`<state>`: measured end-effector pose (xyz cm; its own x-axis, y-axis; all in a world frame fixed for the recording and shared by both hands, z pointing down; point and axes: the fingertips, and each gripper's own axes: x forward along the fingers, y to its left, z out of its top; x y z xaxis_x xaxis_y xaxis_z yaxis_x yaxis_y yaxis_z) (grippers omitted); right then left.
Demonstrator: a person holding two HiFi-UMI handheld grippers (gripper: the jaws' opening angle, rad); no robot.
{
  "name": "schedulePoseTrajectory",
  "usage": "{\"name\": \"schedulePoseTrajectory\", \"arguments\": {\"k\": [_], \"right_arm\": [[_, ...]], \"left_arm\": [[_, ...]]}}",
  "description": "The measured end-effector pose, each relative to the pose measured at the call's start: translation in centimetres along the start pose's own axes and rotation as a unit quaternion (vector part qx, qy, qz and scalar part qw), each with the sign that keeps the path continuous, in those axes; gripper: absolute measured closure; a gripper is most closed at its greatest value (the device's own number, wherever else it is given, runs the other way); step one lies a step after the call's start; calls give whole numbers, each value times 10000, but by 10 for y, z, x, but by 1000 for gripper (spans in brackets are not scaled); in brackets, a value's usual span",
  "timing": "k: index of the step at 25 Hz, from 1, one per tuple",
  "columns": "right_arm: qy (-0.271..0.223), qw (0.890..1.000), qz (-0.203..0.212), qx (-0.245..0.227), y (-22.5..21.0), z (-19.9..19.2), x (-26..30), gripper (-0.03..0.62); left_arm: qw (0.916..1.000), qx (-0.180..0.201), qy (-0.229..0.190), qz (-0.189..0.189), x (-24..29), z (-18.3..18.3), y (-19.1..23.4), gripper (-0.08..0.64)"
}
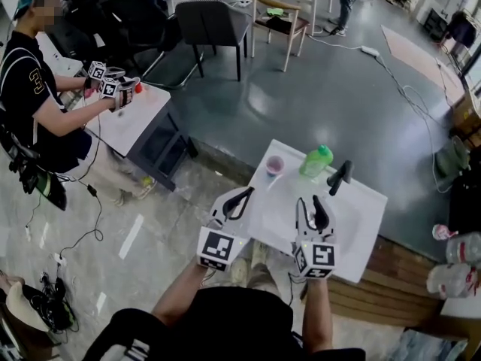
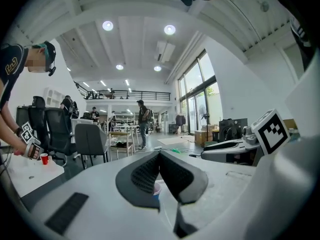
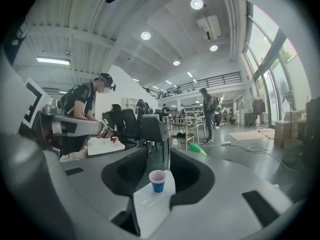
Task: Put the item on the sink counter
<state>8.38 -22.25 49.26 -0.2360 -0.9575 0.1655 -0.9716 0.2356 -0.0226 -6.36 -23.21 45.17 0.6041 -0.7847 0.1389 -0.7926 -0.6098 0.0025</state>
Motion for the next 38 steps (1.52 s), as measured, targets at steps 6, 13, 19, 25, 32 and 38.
{"name": "schedulePoseTrajectory", "arguments": {"k": [6, 13, 19, 25, 32, 38], "right_arm": [[-61, 9996, -264, -123, 9, 6, -37, 484], [-178, 9985, -509, -137, 14, 12, -72, 531], [-257, 9975, -639, -136, 18, 23, -91, 565], [-228, 9977, -626, -113, 23, 24, -95, 592], [-247, 9977, -611, -130, 26, 25, -99, 592], [-277, 9980, -553, -140, 28, 19, -98, 594]], "left_arm": [[9997, 66, -48, -217, -19, 3, -17, 557], [9991, 75, -45, -407, -38, 5, -32, 557], [9987, 107, 10, -498, -52, 6, -40, 557], [9987, 125, -13, -498, -59, 12, -41, 557], [9985, 177, -84, -507, -63, 13, -45, 557], [9986, 180, -87, -495, -65, 10, -43, 557]]}}
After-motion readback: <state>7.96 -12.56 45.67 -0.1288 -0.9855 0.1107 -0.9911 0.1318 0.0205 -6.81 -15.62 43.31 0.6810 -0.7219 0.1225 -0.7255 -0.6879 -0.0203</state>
